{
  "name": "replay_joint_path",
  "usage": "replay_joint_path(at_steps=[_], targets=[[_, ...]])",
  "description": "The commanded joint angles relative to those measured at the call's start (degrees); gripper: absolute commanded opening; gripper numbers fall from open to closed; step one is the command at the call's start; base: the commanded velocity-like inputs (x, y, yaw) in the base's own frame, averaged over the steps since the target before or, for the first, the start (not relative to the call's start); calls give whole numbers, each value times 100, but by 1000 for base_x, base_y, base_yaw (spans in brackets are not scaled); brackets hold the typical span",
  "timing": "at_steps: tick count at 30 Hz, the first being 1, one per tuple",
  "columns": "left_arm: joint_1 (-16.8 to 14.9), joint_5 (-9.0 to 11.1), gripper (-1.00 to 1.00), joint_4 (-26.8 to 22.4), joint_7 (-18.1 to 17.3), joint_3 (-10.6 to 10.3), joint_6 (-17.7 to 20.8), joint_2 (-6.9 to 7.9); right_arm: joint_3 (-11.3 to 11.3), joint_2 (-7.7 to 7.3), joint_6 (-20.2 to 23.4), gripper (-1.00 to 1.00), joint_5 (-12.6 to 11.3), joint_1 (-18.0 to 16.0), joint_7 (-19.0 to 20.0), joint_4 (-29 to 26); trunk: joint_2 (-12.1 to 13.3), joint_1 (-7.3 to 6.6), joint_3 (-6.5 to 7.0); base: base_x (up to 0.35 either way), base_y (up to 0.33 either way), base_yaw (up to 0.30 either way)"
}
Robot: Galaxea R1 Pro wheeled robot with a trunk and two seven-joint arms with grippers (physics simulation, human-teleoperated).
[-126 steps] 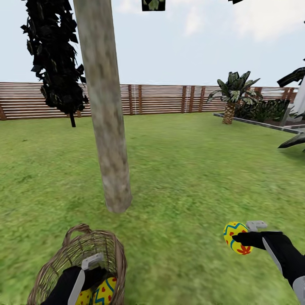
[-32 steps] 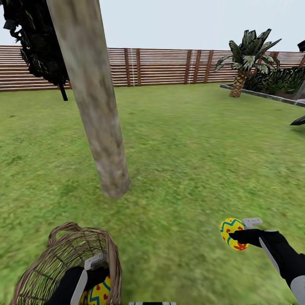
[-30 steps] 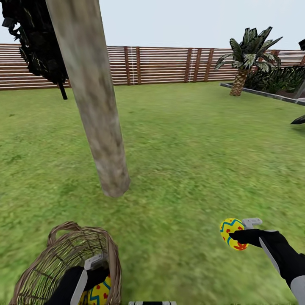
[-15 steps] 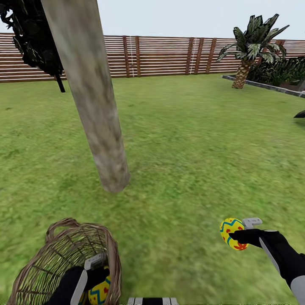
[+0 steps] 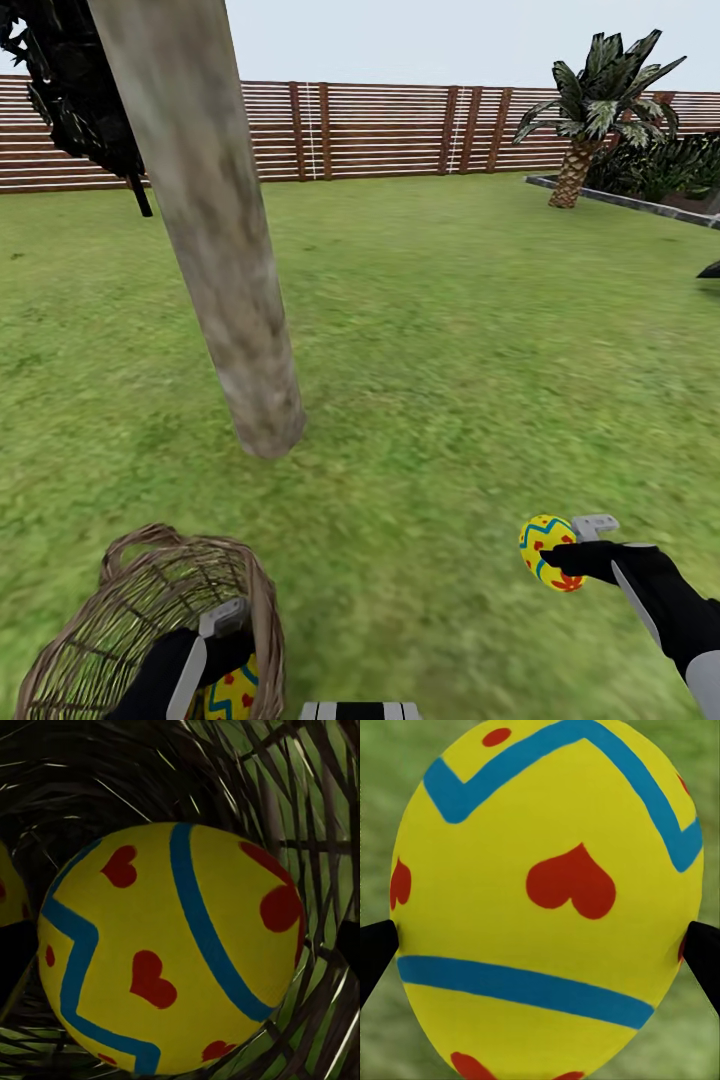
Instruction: Take the three Easter eggs out of the wicker basket on the lawn in the garden, then place them on the lawn next to a single tree (choose any tree) so that all three eggs are next to the same tree and none are left in the basket.
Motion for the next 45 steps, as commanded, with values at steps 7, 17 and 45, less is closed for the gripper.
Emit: replay_joint_path(at_steps=[7,17,45], targets=[[-2,59,100,-14,16,21,30,-3,-11,10,30,-100,21,-2,22,15,-2,-1,-5,4,0,0],[-2,59,100,-9,16,12,32,-12,-11,10,30,-100,22,-2,25,23,-11,17,-160,0,0,0],[-2,68,-100,-16,16,21,30,-38,-12,7,30,-100,21,-2,35,23,-22,38,-337,0,0,0]])
